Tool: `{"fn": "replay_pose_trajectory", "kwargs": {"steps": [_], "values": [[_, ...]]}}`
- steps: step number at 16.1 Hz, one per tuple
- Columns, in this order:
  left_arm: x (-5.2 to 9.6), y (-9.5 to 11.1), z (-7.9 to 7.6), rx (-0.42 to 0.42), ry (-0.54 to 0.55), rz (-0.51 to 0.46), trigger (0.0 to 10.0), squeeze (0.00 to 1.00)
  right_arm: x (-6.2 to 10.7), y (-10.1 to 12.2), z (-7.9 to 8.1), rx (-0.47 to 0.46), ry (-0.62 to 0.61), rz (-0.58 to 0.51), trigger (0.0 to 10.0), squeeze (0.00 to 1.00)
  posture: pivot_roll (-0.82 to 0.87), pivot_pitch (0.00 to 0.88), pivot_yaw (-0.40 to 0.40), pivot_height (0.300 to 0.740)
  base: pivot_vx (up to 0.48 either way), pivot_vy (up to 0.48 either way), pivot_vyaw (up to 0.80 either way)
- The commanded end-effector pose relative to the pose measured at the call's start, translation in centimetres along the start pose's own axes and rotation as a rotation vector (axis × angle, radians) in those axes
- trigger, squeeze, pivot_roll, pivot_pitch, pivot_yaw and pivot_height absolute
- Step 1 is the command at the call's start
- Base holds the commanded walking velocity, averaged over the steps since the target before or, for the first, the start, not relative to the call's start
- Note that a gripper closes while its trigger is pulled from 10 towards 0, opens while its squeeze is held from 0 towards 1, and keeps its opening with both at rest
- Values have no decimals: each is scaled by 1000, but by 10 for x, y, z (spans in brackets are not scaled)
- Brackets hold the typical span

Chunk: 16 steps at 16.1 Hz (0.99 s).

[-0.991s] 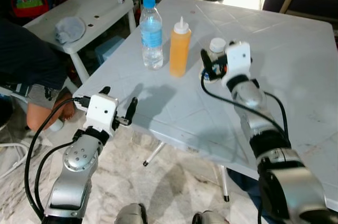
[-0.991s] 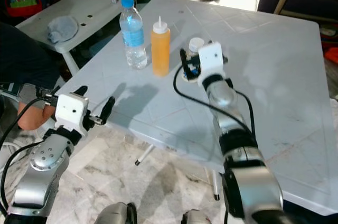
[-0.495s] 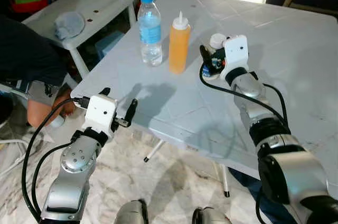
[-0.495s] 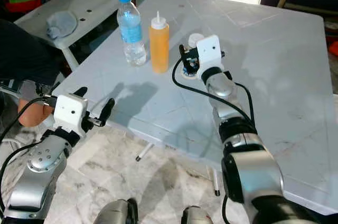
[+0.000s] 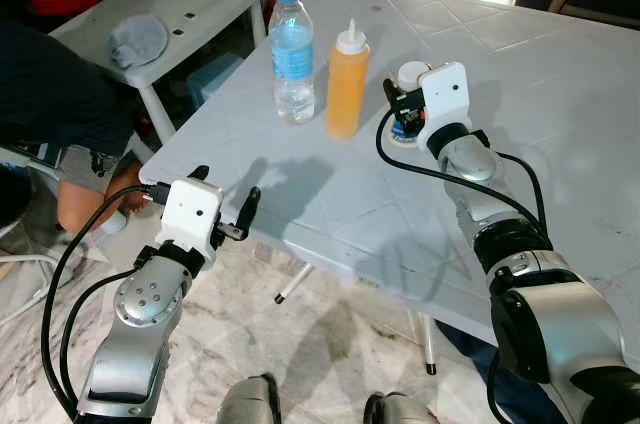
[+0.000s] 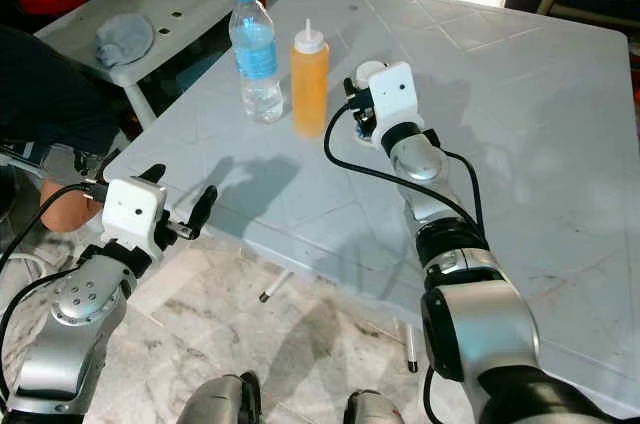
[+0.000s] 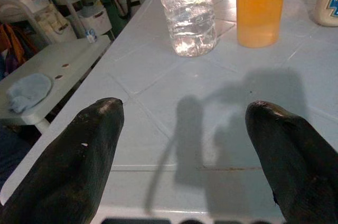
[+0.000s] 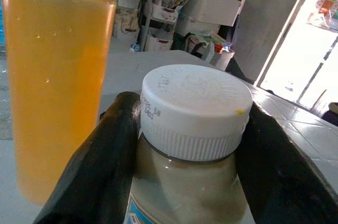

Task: Restocking fridge

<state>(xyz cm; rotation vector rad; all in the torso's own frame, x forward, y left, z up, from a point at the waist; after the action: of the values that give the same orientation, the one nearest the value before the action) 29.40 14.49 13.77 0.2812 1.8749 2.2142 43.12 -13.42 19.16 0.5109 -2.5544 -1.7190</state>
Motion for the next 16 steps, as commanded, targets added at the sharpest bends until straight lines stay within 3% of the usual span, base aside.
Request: {"fn": "replay_pose_trajectory", "kwargs": {"steps": [1, 4, 5, 6, 7, 8, 13, 16], "values": [[-2, 0, -1, -4, -6, 5, 10000, 0, -1, 2, -2, 25, 1, -6, 0, 0, 168, 127, 38, 740, 0, 0, 0], [-4, 5, 2, -14, 2, -5, 10000, 0, 1, 1, -6, 34, -6, -8, 0, 0, 167, 135, 34, 740, 0, 0, 0], [-4, 6, 3, -21, 9, -8, 10000, 0, 3, 0, -7, 30, -3, -11, 1765, 0, 163, 141, 35, 740, 0, 0, 0], [-4, 6, 6, -33, 35, 12, 10000, 0, 9, 0, -5, 13, 15, -30, 275, 0, 152, 146, 30, 740, 0, 0, 0], [-3, 5, 7, -32, 49, 18, 10000, 0, 12, 0, -4, 8, 24, -37, 2314, 0, 146, 148, 27, 740, 0, 0, 0], [-1, 2, 7, -14, 69, 20, 10000, 0, 24, -6, -2, -47, 24, -23, 9922, 0, 131, 139, 20, 740, 0, 0, 0], [-6, -9, -8, 23, 51, 33, 10000, 0, 62, 6, 25, -204, 48, -59, 10000, 0, 74, 96, 12, 740, -58, 0, 0], [-12, -8, -2, 29, 78, 23, 10000, 0, 67, 25, 24, -339, -66, -93, 10000, 0, 71, 57, -4, 740, -331, 0, 0]]}}
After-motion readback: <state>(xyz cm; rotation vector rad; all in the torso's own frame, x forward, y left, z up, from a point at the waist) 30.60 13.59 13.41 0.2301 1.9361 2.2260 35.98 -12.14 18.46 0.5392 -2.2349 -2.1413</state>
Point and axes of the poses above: a point about 5 cm out from each wrist's last joint towards the gripper, its own x axis pointing back from the gripper into the wrist, its own y axis along the axis of the wrist's last joint, z = x × y, the point moved 4 cm from there along -x, pointing out of the wrist towards the gripper, and after that the axes turned 5 degrees about x, right-handed, at the moved point
